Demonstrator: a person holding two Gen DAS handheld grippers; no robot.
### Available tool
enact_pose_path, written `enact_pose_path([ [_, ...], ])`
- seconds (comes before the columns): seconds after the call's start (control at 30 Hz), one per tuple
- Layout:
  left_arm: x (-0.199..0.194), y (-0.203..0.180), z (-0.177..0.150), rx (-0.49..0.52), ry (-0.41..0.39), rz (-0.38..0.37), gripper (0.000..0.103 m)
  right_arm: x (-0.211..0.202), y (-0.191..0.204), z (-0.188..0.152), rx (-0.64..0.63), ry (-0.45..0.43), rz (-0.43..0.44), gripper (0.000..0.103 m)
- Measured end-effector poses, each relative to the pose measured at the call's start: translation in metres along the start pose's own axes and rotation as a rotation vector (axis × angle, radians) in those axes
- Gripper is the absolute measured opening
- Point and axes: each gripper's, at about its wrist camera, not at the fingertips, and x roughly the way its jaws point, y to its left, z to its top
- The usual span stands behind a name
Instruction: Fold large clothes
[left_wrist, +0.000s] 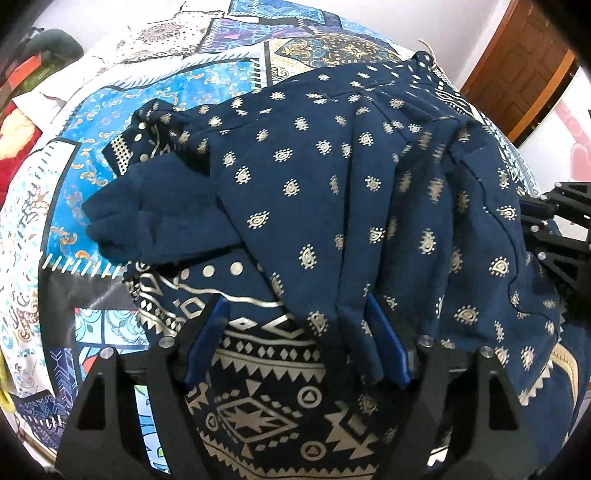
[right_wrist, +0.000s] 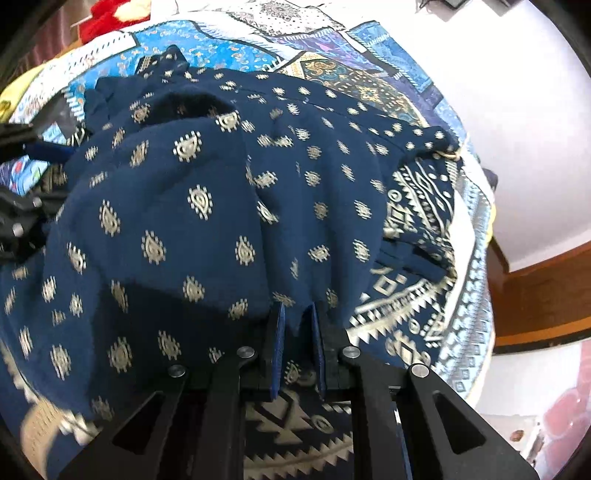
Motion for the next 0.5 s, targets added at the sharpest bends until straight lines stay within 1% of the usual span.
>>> enact_pose_path([
  [0.07,-0.003,0.002,-0.003,-0.01,-0.001,-0.008,0.078,-0.003,-0.004,-0.007,0.002,-0.005,-0.009,0.01],
  [0.17,-0.004,0.007,-0.01,-0.03,-0.002,-0.017,0.081,-0.007,-0.012,-0.018,0.025,-0.01,0.002,0.01],
  [0.23,-0.007,0.01,-0.014,-0.041,0.001,-0.028,0.081,-0.009,-0.018,-0.022,0.046,-0.013,0.012,0.01],
  [0.27,-0.009,0.012,-0.016,-0.047,0.002,-0.033,0.081,-0.009,-0.022,-0.023,0.056,-0.016,0.02,0.012],
  [0.3,-0.01,0.013,-0.018,-0.05,0.003,-0.036,0.081,-0.01,-0.026,-0.024,0.069,-0.017,0.021,0.032],
  [0.33,-0.012,0.014,-0.02,-0.051,0.003,-0.039,0.081,-0.012,-0.03,-0.025,0.081,-0.02,-0.011,0.051],
  [0.37,-0.012,0.016,-0.02,-0.049,0.004,-0.038,0.081,-0.013,-0.035,-0.028,0.09,-0.029,-0.077,0.092],
  [0.4,-0.014,0.016,-0.02,-0.047,0.004,-0.037,0.081,-0.014,-0.043,-0.032,0.105,-0.047,-0.143,0.103],
  [0.43,-0.018,0.018,-0.02,-0.048,0.002,-0.042,0.081,-0.014,-0.053,-0.038,0.13,-0.056,-0.124,0.103],
  [0.5,-0.028,0.023,-0.017,-0.055,-0.01,-0.051,0.08,-0.01,-0.08,-0.048,0.24,-0.012,0.024,0.103],
])
